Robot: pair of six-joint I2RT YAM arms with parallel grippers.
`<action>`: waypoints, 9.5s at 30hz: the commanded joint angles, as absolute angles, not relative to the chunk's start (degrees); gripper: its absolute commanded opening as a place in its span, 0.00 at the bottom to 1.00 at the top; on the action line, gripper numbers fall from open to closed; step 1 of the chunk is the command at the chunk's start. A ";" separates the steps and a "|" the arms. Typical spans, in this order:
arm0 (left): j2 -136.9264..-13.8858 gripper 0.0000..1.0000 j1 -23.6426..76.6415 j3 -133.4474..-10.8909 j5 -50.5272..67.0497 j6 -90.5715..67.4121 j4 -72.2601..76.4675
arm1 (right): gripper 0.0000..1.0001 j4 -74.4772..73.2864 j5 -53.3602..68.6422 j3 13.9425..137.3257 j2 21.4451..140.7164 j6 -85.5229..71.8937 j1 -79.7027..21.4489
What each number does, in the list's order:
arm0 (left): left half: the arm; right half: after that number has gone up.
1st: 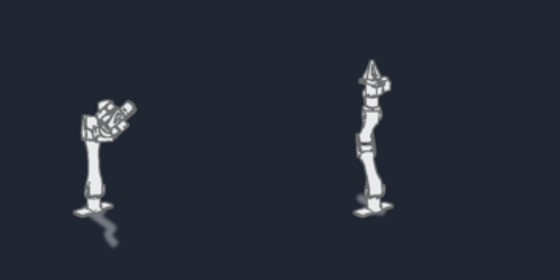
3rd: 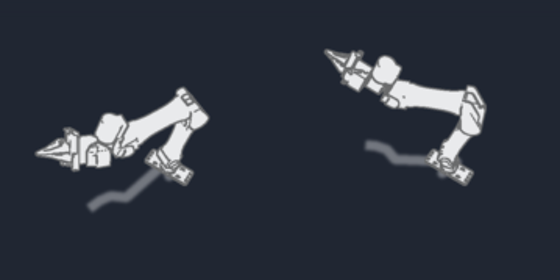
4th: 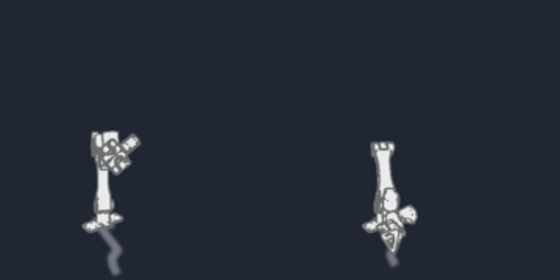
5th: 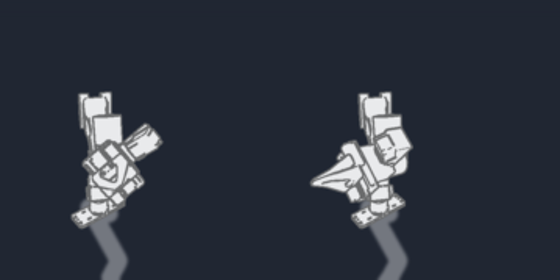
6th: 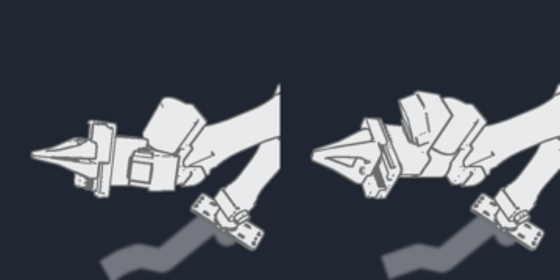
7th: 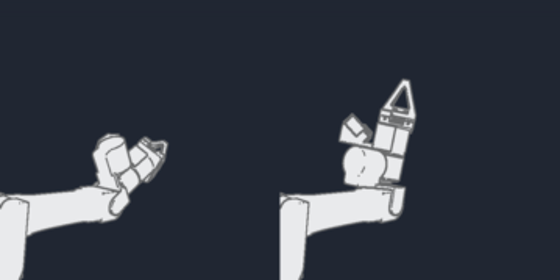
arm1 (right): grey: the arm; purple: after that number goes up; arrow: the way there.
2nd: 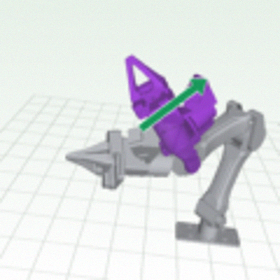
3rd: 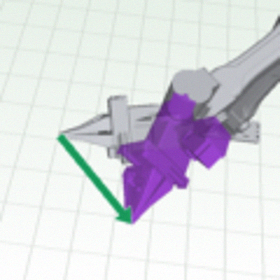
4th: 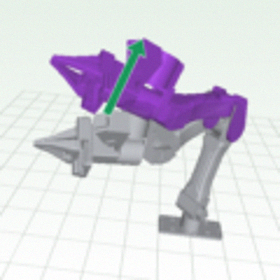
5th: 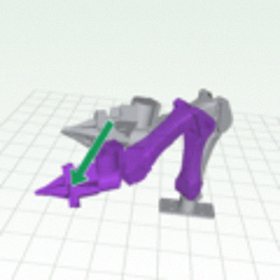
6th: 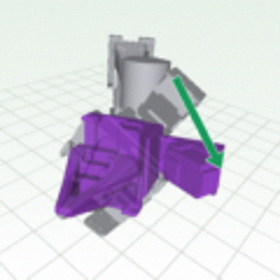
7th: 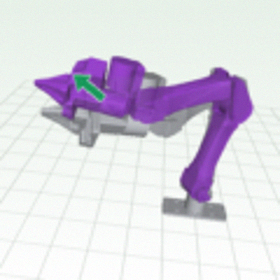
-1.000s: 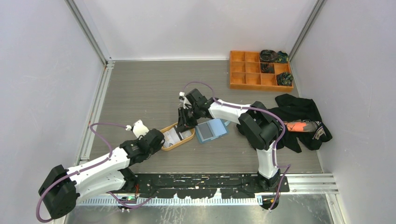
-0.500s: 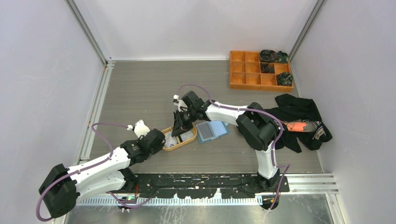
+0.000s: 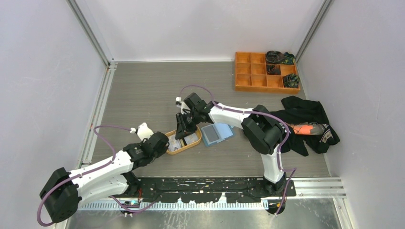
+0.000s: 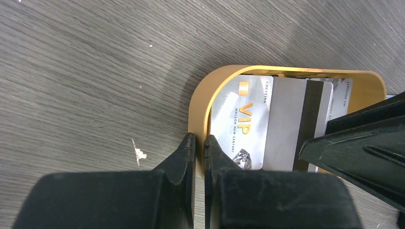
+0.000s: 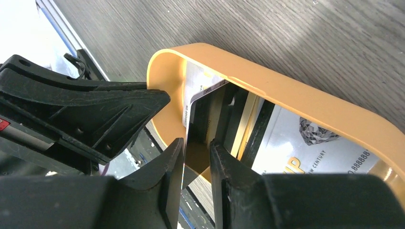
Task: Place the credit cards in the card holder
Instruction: Pick up the credit card from the storage box, then insert the credit card into the card holder.
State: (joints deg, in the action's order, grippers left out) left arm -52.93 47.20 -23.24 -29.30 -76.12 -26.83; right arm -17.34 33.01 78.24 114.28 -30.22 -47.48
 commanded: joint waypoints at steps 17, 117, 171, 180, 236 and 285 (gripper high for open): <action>-50.35 0.06 47.75 -24.73 -29.39 -77.25 -23.19 | 0.35 -22.36 31.86 80.41 117.00 -24.94 -45.79; -65.41 0.78 47.70 -11.25 8.71 -48.07 67.83 | 0.01 -18.54 65.12 63.70 86.15 -14.33 -18.00; -94.16 0.38 45.44 -21.51 23.81 -48.75 79.19 | 0.01 -49.89 63.94 70.32 79.66 22.41 -16.97; -80.27 0.54 49.17 -19.32 8.49 -42.69 51.96 | 0.01 -49.41 62.57 68.84 81.04 23.18 -12.01; -96.44 0.43 57.38 -47.56 -20.14 -48.43 5.66 | 0.01 -36.96 51.00 71.36 110.71 6.08 -10.48; -100.19 0.37 55.76 -51.93 -18.03 -46.32 0.47 | 0.01 -31.39 50.26 64.42 111.80 -5.57 -9.48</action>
State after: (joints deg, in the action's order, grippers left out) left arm -98.52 56.12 -50.52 -18.72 -47.48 2.20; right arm -31.59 52.53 64.53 111.48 -3.40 -9.17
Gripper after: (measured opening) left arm 0.376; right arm 0.037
